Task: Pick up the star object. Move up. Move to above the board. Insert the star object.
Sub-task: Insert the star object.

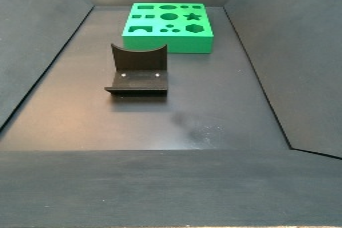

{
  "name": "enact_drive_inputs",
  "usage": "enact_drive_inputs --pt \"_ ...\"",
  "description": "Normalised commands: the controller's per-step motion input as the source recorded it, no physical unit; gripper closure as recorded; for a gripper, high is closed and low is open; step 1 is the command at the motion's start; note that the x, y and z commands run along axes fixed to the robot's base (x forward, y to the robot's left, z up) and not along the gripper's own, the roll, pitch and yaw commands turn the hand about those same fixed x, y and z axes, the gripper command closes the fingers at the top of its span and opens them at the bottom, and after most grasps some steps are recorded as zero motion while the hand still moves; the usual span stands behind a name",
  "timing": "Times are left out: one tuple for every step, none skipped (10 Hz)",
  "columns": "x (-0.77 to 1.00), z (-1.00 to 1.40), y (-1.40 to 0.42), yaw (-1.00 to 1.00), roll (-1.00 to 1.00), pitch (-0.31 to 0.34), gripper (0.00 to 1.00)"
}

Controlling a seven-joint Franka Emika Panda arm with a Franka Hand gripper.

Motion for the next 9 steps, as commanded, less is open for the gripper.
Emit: enact_drive_inputs --pt "0.0 -0.35 -0.05 0.82 0.0 -0.063 1.0" --pt "0.0 -0.38 0.0 1.0 -0.03 -0.093 1.0" --pt "0.0 -0.37 0.0 1.0 -0.03 -0.103 1.0" --pt "0.0 -0.37 0.0 1.0 -0.03 -0.104 1.0" --pt "0.0 -0.37 0.0 1.0 -0.03 -0.107 1.0" --pt "0.0 -0.38 0.0 1.0 -0.02 -0.099 1.0" --pt "0.17 -0.2 -0.01 0.88 0.0 -0.073 1.0" --pt "0.0 -0.05 -0.11 0.13 0.0 -0.056 1.0" --pt "0.0 0.0 -0.05 0.0 0.01 -0.036 1.0"
